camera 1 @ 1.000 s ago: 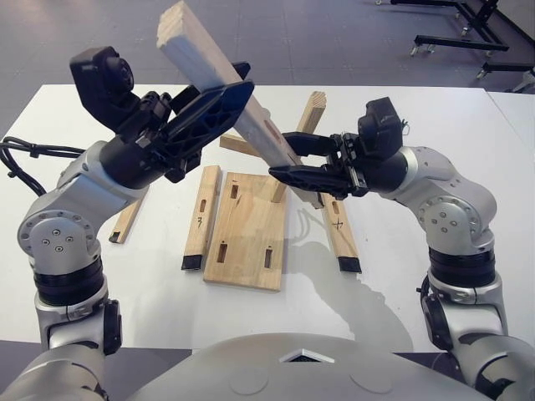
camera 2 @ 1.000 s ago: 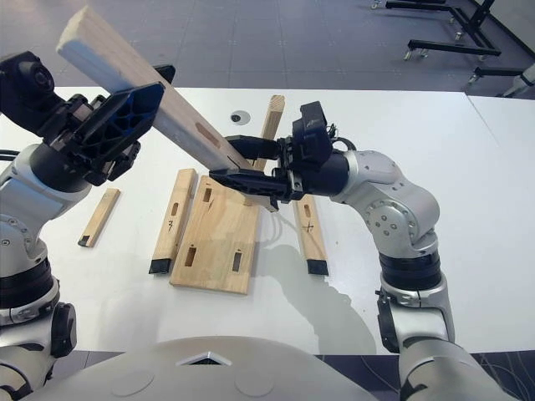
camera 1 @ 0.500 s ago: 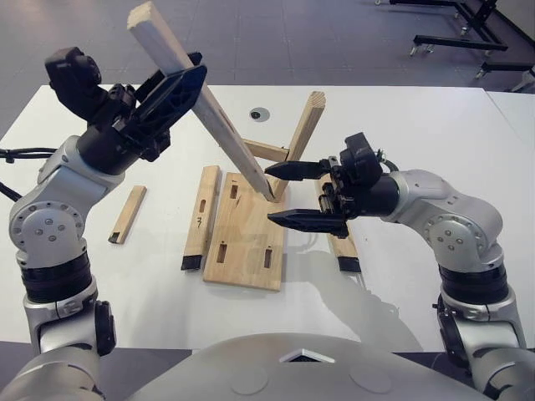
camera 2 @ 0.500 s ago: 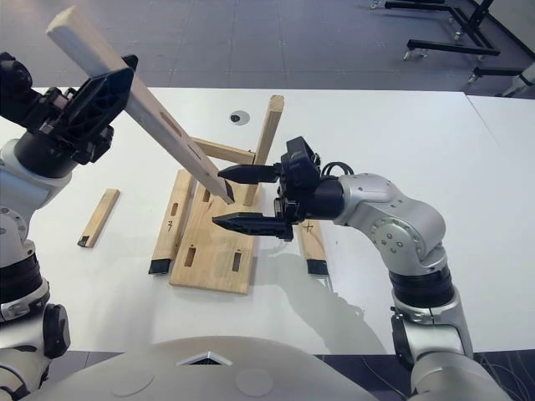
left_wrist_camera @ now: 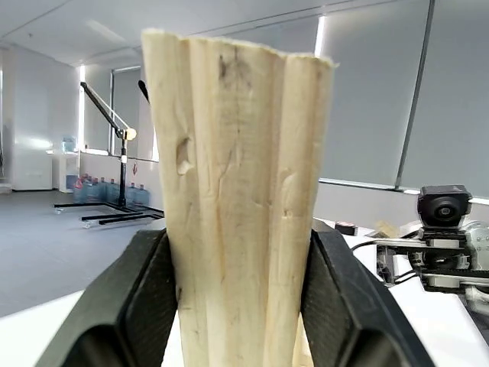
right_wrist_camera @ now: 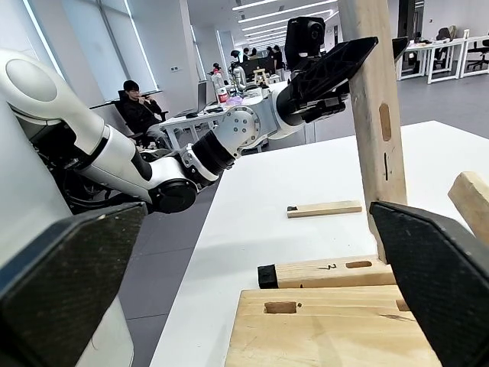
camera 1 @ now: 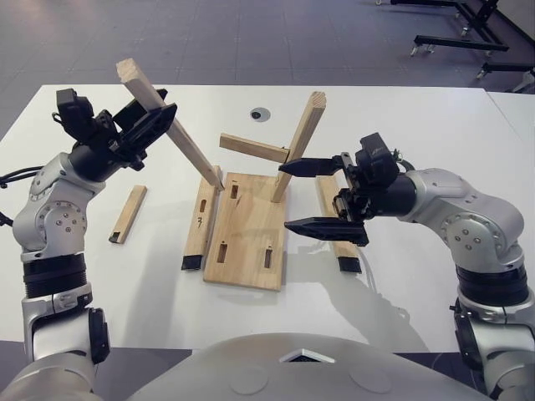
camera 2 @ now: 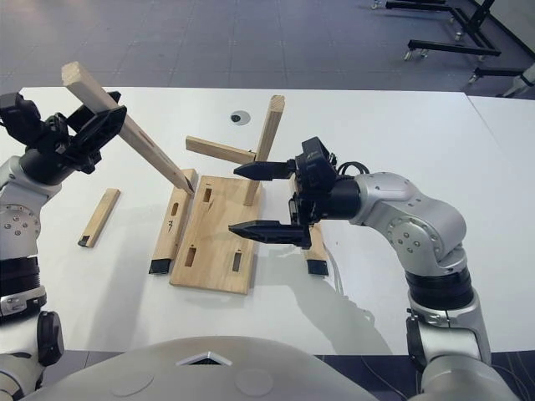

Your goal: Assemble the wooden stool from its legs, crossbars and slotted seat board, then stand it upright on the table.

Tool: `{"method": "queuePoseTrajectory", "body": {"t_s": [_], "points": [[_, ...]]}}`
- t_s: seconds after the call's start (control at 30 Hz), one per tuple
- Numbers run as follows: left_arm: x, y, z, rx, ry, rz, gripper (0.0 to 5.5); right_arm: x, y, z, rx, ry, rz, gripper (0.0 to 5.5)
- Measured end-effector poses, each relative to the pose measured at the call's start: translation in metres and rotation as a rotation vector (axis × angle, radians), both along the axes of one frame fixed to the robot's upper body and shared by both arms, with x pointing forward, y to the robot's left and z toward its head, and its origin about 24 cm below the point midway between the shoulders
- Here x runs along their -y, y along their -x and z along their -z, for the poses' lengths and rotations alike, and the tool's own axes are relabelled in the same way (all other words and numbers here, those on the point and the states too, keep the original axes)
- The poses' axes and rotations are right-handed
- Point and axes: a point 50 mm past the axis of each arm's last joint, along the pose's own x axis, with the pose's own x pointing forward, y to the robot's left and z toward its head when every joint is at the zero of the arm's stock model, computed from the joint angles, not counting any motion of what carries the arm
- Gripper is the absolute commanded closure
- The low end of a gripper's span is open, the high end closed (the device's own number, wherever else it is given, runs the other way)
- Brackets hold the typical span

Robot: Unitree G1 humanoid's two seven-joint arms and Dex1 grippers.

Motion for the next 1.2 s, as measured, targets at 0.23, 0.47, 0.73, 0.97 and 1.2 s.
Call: {"method": "queuePoseTrajectory", "body": {"t_s": [0.23, 0.47, 0.73, 0.97, 1.2], "points": [[0.0, -0.013, 0.017, 0.046, 0.02, -0.072, 3.46, 0.0, -0.007, -0.015, 0.024, -0.073, 0.034, 0.1], [0.025, -0.016, 0.033, 0.16, -0.122, -0.019, 3.46, 0.002, -0.013, -0.017, 0.02, -0.057, 0.038, 0.1], [0.023, -0.014, 0.032, 0.2, -0.18, 0.042, 3.46, 0.003, -0.013, -0.017, 0.009, -0.045, 0.037, 0.1], [0.026, 0.004, 0.032, 0.204, -0.294, 0.174, 3.46, 0.007, -0.016, -0.015, -0.002, -0.037, 0.051, 0.1], [0.01, 0.016, 0.041, 0.074, -0.352, 0.247, 3.46, 0.007, -0.016, -0.015, -0.005, -0.034, 0.058, 0.1]]}}
